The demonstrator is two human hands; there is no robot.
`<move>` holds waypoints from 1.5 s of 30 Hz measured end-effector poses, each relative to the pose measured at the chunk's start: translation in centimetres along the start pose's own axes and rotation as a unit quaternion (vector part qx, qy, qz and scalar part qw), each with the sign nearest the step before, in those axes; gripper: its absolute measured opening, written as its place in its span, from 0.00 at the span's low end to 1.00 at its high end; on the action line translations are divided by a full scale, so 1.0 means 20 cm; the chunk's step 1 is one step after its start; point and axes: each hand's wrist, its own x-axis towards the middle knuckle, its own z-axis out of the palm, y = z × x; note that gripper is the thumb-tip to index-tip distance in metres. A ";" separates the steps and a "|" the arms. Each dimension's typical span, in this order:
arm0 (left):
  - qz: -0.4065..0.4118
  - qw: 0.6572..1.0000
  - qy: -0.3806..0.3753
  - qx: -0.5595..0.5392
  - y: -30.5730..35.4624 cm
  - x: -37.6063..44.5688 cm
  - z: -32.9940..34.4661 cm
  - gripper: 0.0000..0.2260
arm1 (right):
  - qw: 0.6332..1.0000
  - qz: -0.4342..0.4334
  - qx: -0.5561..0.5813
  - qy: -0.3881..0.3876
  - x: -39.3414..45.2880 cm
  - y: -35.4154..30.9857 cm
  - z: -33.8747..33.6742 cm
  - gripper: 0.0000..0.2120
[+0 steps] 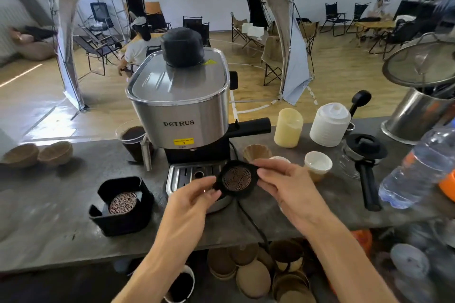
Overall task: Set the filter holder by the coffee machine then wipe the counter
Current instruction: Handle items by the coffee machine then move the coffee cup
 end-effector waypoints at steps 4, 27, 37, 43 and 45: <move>0.023 0.999 0.026 0.013 -0.06 -0.13 -0.26 0.13 | 1.000 0.016 0.004 -0.016 -0.18 0.14 0.21 0.11; 0.051 0.977 0.090 0.188 -0.19 0.26 -1.15 0.03 | 0.947 -0.086 -0.276 0.137 -0.04 0.49 1.20 0.02; -0.008 0.956 0.082 0.282 -0.22 0.32 -1.16 0.04 | 0.912 -0.097 -0.388 0.091 -0.02 0.51 1.17 0.03; -0.019 0.951 0.068 0.301 -0.21 0.32 -1.15 0.06 | 0.889 -0.098 -0.447 0.031 -0.02 0.47 1.13 0.07; -0.012 0.949 0.075 0.308 -0.20 0.30 -1.14 0.07 | 0.888 -0.102 -0.447 0.014 -0.03 0.45 1.12 0.08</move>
